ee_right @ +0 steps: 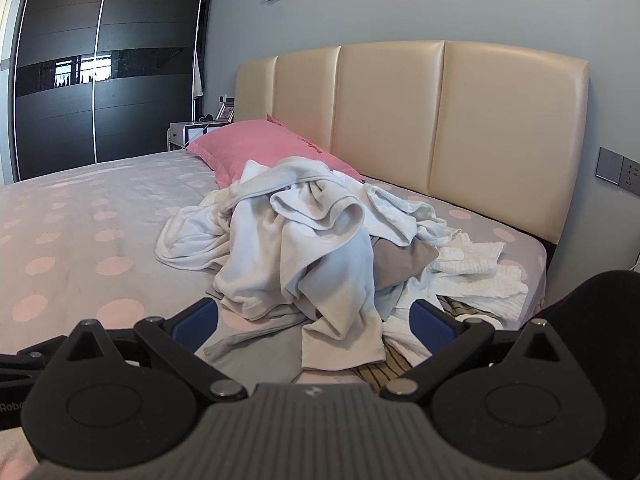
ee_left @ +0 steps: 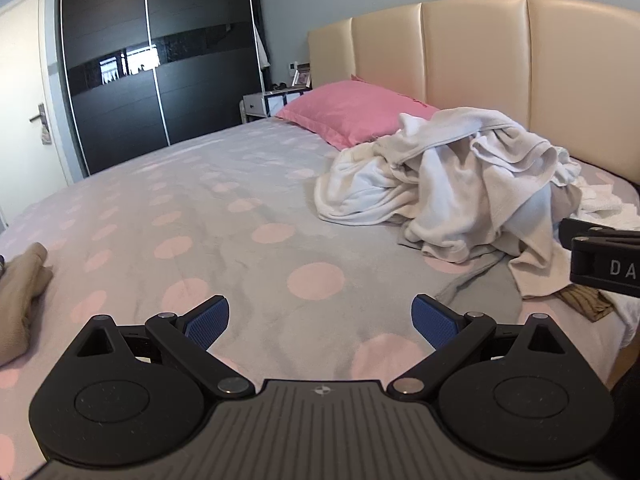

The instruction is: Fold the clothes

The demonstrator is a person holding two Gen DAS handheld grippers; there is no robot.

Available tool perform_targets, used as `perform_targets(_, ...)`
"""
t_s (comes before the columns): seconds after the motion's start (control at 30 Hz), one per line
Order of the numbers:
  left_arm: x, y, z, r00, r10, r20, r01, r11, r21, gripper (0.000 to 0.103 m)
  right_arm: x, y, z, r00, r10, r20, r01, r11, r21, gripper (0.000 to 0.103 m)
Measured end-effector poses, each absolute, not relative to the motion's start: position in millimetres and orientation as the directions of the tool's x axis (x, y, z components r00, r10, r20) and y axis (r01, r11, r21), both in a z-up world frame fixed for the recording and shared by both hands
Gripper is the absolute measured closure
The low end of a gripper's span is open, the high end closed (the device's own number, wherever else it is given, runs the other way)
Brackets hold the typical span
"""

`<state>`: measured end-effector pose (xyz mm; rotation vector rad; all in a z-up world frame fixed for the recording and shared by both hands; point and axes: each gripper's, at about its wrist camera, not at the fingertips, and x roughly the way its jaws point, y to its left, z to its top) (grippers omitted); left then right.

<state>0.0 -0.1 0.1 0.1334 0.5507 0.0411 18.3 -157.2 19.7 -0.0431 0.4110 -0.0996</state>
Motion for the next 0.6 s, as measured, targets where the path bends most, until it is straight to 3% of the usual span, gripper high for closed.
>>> perform_targets(0.6, -1.0, -6.6, 3.3, 0.85, 0.075, -0.521, -0.002, 0.99, 0.14, 0.003, 18.7, -157.2, 16.5, 0.912, -0.101, -0.399, 0.084, 0.995, -0.062, 0.001)
